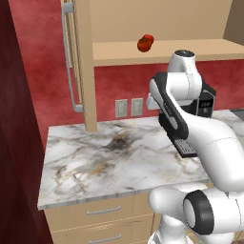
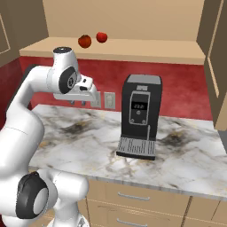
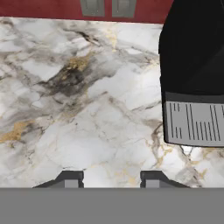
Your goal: Pick the tomatos from the cabinet and place them in one bowl. Pick the sweet potato from the sink and place it in the other bowl.
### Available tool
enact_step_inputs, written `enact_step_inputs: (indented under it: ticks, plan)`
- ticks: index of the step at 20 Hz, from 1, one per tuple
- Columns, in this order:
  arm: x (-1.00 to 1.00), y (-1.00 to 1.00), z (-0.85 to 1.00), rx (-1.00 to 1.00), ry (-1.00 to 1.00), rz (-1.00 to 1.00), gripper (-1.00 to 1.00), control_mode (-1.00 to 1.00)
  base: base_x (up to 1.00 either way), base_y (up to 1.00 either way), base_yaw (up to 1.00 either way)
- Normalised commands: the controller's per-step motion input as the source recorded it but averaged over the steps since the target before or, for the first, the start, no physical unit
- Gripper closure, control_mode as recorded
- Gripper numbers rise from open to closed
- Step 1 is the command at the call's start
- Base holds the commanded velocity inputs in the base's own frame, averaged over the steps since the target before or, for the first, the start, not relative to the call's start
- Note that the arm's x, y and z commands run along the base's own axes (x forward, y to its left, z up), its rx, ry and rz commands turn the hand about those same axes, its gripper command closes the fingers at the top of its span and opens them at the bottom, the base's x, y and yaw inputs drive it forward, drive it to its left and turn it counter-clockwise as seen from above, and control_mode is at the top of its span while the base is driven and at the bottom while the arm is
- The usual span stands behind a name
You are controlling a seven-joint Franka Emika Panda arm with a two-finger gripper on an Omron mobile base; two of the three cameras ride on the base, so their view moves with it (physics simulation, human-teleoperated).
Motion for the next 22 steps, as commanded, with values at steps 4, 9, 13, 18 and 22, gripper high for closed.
enact_step_inputs:
  ticks: [4, 9, 13, 18, 22]
  plan:
    - [-0.09, 0.00, 0.03, 0.00, -0.04, 0.00, -1.00, -1.00, 0.00, 0.00, 0.00]
    - [-0.14, 0.02, 0.10, 0.00, -0.12, 0.00, -1.00, -1.00, 0.00, 0.00, 0.00]
    - [-0.08, 0.05, 0.15, -0.01, -0.23, 0.03, -1.00, -1.00, 0.00, 0.00, 0.00]
    - [-0.01, 0.02, 0.21, -0.03, -0.17, 0.13, -1.00, -1.00, 0.00, 0.00, 0.00]
    - [-0.02, 0.00, 0.32, -0.02, -0.18, 0.05, -1.00, -1.00, 0.00, 0.00, 0.00]
